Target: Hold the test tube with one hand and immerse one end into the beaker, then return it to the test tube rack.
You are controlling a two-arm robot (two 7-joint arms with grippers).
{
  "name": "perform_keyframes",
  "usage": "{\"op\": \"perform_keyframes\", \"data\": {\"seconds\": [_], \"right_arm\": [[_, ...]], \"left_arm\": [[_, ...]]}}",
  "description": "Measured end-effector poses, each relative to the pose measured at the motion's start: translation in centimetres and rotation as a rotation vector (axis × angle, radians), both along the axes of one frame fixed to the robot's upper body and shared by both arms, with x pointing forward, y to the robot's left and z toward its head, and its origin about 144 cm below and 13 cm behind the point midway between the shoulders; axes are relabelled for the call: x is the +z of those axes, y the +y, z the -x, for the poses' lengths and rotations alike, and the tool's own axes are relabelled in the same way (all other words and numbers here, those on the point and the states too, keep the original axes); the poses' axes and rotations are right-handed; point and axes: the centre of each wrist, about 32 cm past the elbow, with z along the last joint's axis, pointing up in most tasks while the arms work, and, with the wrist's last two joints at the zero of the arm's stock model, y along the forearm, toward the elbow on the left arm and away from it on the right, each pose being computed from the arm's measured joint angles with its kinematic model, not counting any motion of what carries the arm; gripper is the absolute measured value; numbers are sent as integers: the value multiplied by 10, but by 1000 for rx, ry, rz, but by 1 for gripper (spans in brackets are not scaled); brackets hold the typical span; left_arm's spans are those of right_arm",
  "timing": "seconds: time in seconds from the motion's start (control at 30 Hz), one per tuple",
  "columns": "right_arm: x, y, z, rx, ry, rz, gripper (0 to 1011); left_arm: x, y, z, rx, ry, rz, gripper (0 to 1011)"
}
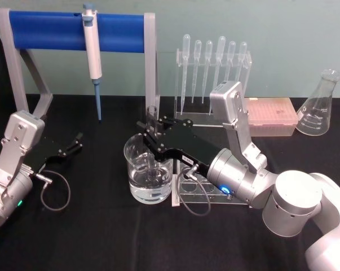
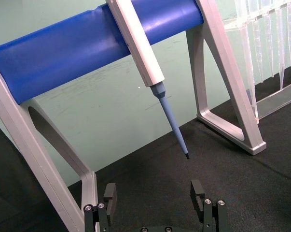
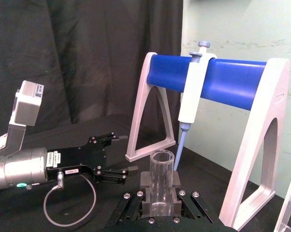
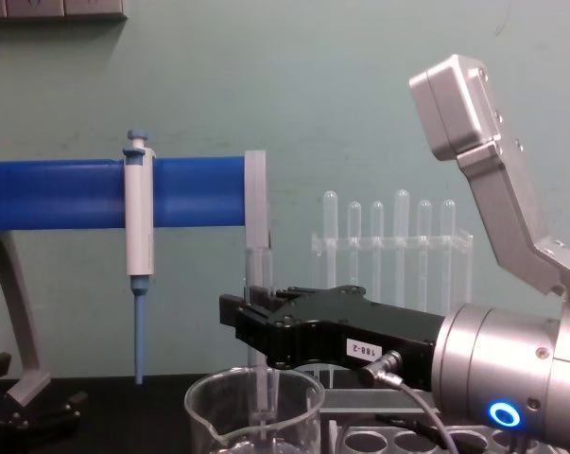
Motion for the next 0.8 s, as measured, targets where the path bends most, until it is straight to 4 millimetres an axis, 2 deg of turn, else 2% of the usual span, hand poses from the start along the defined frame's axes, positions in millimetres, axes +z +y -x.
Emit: {"op": "perform_keyframes", "data": {"seconds": [0.8], "right_arm": [[0, 0, 0, 0, 0, 0, 227]], "left_arm": [[0, 0, 0, 0, 0, 0, 1000]]}}
